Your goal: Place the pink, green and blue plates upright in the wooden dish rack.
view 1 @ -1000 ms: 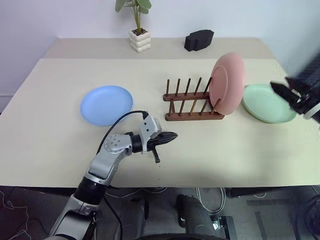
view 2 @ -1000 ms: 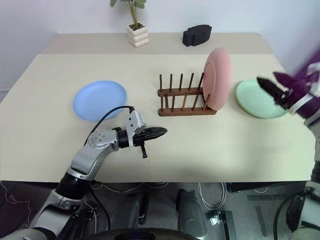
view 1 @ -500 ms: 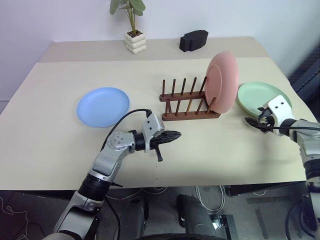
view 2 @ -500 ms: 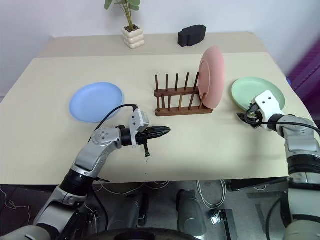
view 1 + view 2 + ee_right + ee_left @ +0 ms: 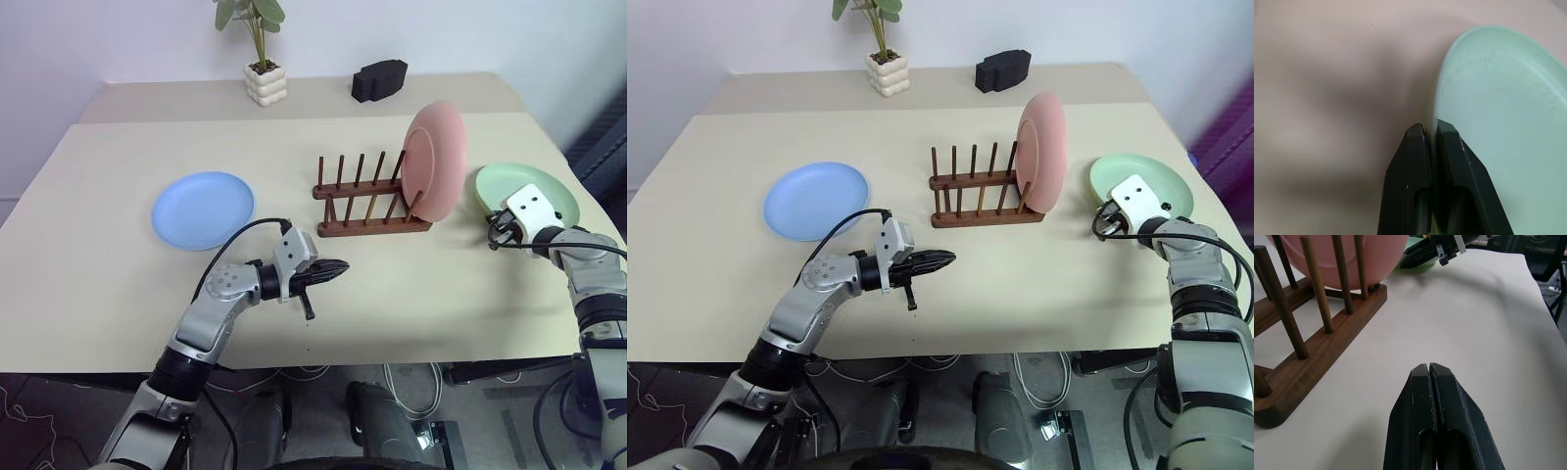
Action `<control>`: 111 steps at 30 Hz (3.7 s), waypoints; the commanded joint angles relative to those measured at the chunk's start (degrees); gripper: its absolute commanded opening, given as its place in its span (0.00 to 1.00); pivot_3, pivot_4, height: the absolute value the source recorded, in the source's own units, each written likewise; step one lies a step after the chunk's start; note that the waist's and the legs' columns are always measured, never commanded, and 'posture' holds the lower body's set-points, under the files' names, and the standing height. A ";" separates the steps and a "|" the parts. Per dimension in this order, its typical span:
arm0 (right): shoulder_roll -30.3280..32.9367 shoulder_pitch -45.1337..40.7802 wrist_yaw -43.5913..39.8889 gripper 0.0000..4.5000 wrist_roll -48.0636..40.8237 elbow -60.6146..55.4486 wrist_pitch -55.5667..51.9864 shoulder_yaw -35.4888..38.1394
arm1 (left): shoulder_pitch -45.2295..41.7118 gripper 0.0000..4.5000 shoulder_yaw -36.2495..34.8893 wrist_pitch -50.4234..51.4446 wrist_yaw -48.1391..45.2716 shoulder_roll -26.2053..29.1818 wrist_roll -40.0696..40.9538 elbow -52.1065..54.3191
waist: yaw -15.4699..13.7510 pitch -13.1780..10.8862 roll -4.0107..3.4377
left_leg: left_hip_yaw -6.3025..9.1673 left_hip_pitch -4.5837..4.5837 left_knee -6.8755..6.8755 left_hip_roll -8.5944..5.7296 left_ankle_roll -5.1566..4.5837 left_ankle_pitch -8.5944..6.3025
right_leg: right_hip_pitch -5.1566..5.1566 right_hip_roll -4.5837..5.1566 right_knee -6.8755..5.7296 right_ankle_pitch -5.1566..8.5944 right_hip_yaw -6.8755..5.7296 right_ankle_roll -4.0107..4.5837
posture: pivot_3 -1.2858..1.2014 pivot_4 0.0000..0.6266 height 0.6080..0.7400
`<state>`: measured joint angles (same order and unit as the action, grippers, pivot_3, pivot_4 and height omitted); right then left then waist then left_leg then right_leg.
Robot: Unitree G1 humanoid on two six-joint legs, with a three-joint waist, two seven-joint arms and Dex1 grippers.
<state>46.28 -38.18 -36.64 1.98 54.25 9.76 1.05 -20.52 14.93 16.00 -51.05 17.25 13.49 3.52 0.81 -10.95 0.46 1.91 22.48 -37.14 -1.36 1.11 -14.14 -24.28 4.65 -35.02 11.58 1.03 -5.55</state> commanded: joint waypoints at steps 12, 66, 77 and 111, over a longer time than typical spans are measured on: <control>3.67 -9.87 1.00 0.01 -16.53 -40.19 -7.29 13.53 | -2.30 0.00 0.48 -0.98 -1.73 -1.05 1.19 0.15 | 0.23 -0.05 -0.05 | -0.09 -0.04 0.01 0.04 -0.07 -0.04 | -0.05 -0.06 -0.04 0.02 0.11 -0.03 | 0.52 0.24 0.97; -25.34 -0.65 24.01 0.53 -72.87 -56.31 -54.13 18.03 | -0.45 0.00 -0.20 -0.97 0.14 0.02 1.28 1.66 | -0.01 -0.05 0.07 | -0.06 0.04 -0.01 0.18 -0.16 -0.10 | -0.09 0.00 -0.02 0.07 0.09 -0.03 | 0.52 0.24 0.97; -22.16 -3.04 20.78 0.98 -66.74 -59.03 -52.55 17.04 | -0.60 0.00 -0.08 -0.93 0.07 -0.13 1.42 1.46 | -0.01 -0.05 0.06 | -0.06 0.06 0.01 0.18 -0.16 -0.10 | -0.12 -0.01 0.00 0.08 0.08 -0.04 | 0.52 0.24 0.97; -10.99 0.96 -10.07 0.99 -29.83 -74.87 -33.54 -7.95 | -11.76 0.98 -40.90 31.19 48.23 8.88 4.11 -12.99 | -0.19 -0.35 0.80 | 0.10 0.28 0.02 0.12 -0.13 -0.11 | -0.27 0.04 0.03 -0.02 -0.09 -0.31 | 0.52 0.24 0.97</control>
<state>35.52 -37.27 -46.37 -28.24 -18.51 -24.79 -7.65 -31.45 -24.53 46.02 -3.84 25.54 17.05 -9.83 0.62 -11.29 1.26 2.01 22.76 -37.13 -1.24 0.99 -14.25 -24.56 4.69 -35.00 11.56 0.93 -5.85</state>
